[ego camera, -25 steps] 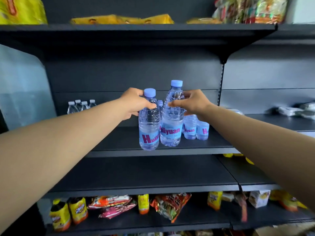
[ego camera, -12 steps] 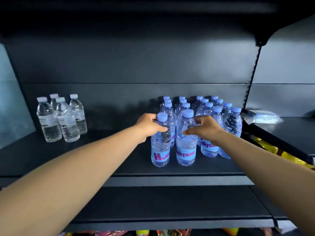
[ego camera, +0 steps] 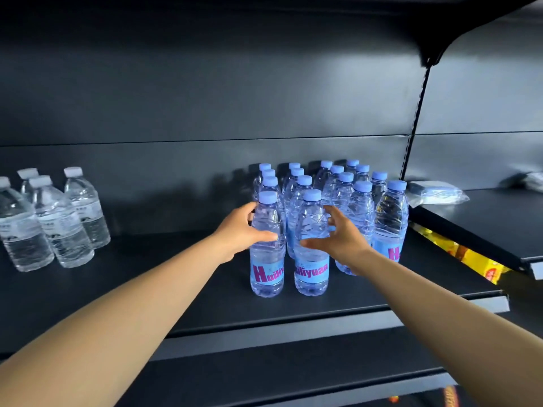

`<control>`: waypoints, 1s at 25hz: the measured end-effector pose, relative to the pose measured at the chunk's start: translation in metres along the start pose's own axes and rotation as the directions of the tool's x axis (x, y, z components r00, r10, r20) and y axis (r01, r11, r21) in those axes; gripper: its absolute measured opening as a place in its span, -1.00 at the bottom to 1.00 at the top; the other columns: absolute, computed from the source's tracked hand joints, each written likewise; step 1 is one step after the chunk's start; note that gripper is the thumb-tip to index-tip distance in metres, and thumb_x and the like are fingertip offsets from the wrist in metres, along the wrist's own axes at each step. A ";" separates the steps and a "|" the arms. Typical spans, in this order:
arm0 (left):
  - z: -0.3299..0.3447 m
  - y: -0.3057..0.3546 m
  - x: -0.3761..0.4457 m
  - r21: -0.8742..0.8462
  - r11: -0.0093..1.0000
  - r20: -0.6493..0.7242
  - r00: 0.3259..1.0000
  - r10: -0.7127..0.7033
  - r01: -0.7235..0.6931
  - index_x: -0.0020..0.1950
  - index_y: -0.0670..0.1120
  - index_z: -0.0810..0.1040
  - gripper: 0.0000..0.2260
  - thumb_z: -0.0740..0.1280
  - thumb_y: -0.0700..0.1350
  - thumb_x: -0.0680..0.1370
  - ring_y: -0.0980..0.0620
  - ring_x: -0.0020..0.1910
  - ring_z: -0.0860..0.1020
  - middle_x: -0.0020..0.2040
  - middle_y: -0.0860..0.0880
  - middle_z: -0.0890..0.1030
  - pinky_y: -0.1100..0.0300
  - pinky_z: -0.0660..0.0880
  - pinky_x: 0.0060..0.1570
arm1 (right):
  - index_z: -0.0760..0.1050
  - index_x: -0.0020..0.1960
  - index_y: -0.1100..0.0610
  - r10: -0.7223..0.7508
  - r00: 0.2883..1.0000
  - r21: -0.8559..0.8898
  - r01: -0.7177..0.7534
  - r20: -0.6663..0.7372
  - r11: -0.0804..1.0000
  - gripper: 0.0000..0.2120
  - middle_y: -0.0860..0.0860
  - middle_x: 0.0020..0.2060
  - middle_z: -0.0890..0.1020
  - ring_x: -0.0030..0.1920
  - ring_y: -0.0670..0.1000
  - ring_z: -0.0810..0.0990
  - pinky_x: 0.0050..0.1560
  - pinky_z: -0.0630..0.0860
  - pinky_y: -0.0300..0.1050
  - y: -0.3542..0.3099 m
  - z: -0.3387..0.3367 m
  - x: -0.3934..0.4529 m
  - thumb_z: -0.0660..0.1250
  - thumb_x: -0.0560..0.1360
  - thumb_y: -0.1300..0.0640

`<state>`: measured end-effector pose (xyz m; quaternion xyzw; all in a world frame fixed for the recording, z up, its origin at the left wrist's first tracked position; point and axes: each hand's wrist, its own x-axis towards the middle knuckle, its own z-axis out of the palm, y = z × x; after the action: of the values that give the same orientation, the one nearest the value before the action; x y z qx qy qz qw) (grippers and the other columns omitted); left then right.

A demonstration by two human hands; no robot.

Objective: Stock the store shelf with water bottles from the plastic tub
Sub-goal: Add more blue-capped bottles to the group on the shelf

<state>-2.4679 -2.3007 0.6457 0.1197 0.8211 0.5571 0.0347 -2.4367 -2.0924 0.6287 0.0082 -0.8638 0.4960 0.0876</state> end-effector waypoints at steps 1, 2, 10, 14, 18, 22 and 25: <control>0.001 -0.002 0.005 0.003 1.000 0.004 1.000 0.005 -0.005 0.27 -0.02 0.46 -0.49 0.49 -0.29 0.38 0.01 0.07 0.61 0.12 0.01 0.60 -0.01 0.56 0.10 | 0.15 0.49 0.03 0.014 1.000 0.019 -0.014 0.016 1.000 -0.15 0.04 0.36 0.39 0.35 0.02 0.38 0.24 0.38 -0.07 0.002 -0.002 0.005 0.54 0.34 0.09; 0.002 -0.004 0.008 -0.003 1.000 0.002 1.000 0.006 -0.006 0.30 -0.02 0.44 -0.47 0.49 -0.28 0.38 -0.01 0.11 0.60 0.16 -0.01 0.59 -0.05 0.54 0.14 | 0.14 0.50 0.03 0.027 0.999 0.037 -0.028 0.031 0.999 -0.14 0.06 0.40 0.36 0.34 0.03 0.38 0.24 0.37 -0.07 0.003 -0.004 0.009 0.54 0.35 0.10; 0.018 -0.006 0.025 0.036 0.999 -0.072 0.997 0.017 -0.015 0.41 -0.02 0.35 -0.42 0.45 -0.25 0.44 -0.04 0.18 0.53 0.21 -0.03 0.49 -0.01 0.49 0.21 | 0.21 0.43 0.02 -0.011 0.998 0.196 -0.002 0.064 0.981 -0.27 -0.01 0.33 0.39 0.18 -0.06 0.41 0.22 0.36 -0.13 0.009 0.001 0.021 0.49 0.37 0.26; 0.018 -0.009 0.029 0.072 0.997 -0.100 0.995 -0.011 0.018 0.41 0.05 0.34 -0.37 0.49 -0.18 0.40 -0.10 0.25 0.49 0.30 -0.11 0.44 -0.09 0.50 0.21 | 0.25 0.36 0.09 -0.018 0.997 -0.005 0.017 -0.069 1.000 -0.24 -0.08 0.09 0.38 0.12 -0.05 0.40 0.07 0.37 -0.16 0.005 0.004 0.023 0.58 0.29 0.10; 0.020 -0.007 0.030 0.049 0.998 -0.113 0.993 -0.027 0.032 0.42 0.05 0.33 -0.37 0.48 -0.20 0.41 -0.11 0.23 0.50 0.30 -0.14 0.42 -0.10 0.51 0.19 | 0.33 0.27 0.08 0.014 0.999 0.120 -0.020 0.051 0.993 -0.45 -0.03 0.07 0.52 0.05 0.01 0.50 0.01 0.40 -0.13 0.003 -0.006 0.024 0.50 0.38 0.24; 0.022 -0.007 0.031 0.055 0.997 -0.119 0.992 -0.038 0.045 0.44 0.07 0.30 -0.34 0.47 -0.18 0.42 -0.10 0.23 0.50 0.29 -0.11 0.42 -0.09 0.50 0.21 | 0.29 0.21 0.08 0.074 0.985 0.222 -0.107 0.154 0.969 -0.49 0.06 0.13 0.55 0.00 0.00 0.52 -0.02 0.44 -0.13 0.004 -0.010 0.030 0.46 0.39 0.33; 0.021 -0.006 0.031 0.061 0.997 -0.123 0.991 -0.047 0.055 0.44 0.07 0.30 -0.35 0.47 -0.18 0.42 -0.09 0.22 0.51 0.28 -0.09 0.42 -0.08 0.51 0.19 | 0.22 0.16 0.08 0.087 0.996 0.092 -0.089 0.024 0.992 -0.40 -0.06 -0.09 0.45 -0.12 -0.05 0.46 -0.15 0.39 -0.16 0.004 -0.006 0.031 0.56 0.32 0.13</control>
<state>-2.4951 -2.2761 0.6346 0.0654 0.8419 0.5357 -0.0050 -2.4667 -2.0831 0.6335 -0.0206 -0.8402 0.5390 0.0565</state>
